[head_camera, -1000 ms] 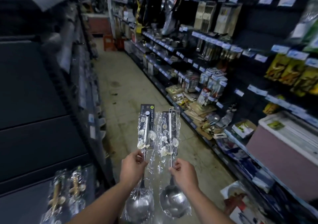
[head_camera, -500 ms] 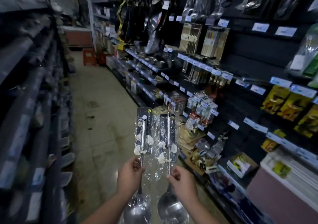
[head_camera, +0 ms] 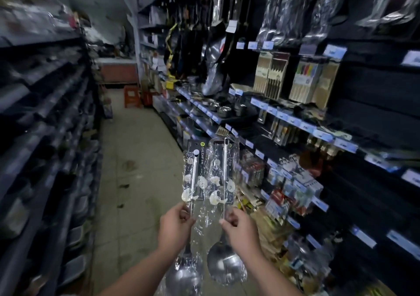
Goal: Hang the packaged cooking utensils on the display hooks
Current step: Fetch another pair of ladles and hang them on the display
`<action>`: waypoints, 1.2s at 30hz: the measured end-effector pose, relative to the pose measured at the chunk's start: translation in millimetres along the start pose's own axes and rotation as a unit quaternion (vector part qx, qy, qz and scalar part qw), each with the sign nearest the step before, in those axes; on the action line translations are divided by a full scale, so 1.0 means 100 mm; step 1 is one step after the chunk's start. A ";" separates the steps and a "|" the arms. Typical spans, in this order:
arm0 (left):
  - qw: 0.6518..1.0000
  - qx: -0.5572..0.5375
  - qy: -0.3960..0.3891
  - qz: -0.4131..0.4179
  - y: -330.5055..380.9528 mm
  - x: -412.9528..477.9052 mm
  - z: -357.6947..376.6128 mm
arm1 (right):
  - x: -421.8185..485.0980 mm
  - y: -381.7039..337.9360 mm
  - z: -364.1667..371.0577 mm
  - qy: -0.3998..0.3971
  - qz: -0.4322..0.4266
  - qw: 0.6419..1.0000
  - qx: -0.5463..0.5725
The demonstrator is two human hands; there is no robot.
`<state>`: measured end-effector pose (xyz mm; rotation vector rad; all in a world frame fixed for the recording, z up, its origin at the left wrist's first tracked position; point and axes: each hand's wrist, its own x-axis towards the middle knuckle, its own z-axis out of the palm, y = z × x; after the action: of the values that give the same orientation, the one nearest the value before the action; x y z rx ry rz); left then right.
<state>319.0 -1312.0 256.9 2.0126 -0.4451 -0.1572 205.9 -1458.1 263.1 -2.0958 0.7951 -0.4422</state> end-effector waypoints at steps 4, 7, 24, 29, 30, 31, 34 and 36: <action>0.999 0.019 0.038 0.008 0.21 0.94 0.13 | 1.15 -0.15 0.07 -0.022 -0.026 0.999 0.022; 0.998 0.037 0.060 -0.001 0.29 1.62 0.17 | 1.94 -0.27 0.14 -0.038 -0.045 0.998 0.036; 0.997 0.029 0.045 0.049 0.23 5.70 -0.03 | 5.55 -1.29 1.28 0.008 -0.022 0.999 0.031; 0.997 0.036 0.027 0.059 0.24 6.80 0.03 | 6.47 -1.52 1.48 0.030 -0.010 0.998 0.047; 0.997 0.040 0.023 0.059 0.25 6.99 0.07 | 6.64 -1.54 1.52 0.027 -0.007 0.998 0.055; 0.997 0.045 0.017 0.062 0.25 7.18 0.11 | 6.81 -1.56 1.55 0.026 -0.004 0.998 0.062; 0.997 0.039 -0.005 0.069 0.26 7.76 0.26 | 7.35 -1.57 1.65 0.041 -0.001 0.996 0.079; 0.996 0.043 -0.009 0.077 0.30 8.13 0.37 | 7.72 -1.57 1.67 0.050 -0.001 0.995 0.089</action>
<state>1051.6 -1661.0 331.6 2.0522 -0.6250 -0.0624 927.8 -1810.2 313.7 -1.9211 0.7823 -0.6003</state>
